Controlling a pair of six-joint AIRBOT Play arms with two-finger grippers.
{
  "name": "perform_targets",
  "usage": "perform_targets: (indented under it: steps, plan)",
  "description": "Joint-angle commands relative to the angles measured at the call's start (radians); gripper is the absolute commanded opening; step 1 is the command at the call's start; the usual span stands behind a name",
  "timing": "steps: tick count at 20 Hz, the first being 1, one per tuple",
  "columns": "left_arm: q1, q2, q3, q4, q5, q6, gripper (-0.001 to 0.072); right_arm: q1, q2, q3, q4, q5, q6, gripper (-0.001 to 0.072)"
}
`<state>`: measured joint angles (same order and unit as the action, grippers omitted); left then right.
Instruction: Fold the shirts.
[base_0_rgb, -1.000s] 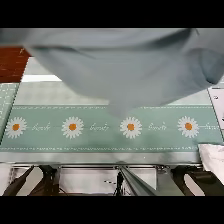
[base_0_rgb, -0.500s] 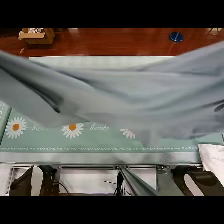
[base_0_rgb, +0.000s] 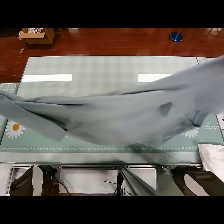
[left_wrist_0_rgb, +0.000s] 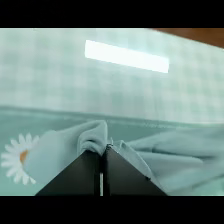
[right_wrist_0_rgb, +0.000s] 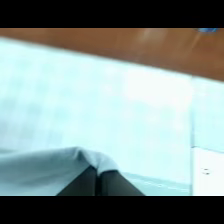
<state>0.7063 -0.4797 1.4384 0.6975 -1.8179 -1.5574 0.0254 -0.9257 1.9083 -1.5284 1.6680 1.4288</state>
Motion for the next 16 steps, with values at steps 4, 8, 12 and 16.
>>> perform_targets:
  steps: [4,8,12,16]
  plan:
    - [0.002,0.004,-0.227,-0.093,0.123,0.026,0.002,0.003,-0.289,0.001,0.158,-0.158,-0.047,0.0023]
    - [0.001,-0.042,-0.306,-0.016,0.273,0.026,0.0018,0.003,-0.379,0.001,0.167,-0.267,-0.046,0.0023]
    - [-0.085,-0.121,-0.483,-0.016,0.404,0.062,0.0019,0.003,-0.491,0.001,0.231,-0.303,-0.049,0.0023]
    - [-0.314,-0.238,-0.613,-0.016,0.73,0.12,0.0019,0.003,-0.608,0.001,0.287,-0.413,-0.051,0.0023]
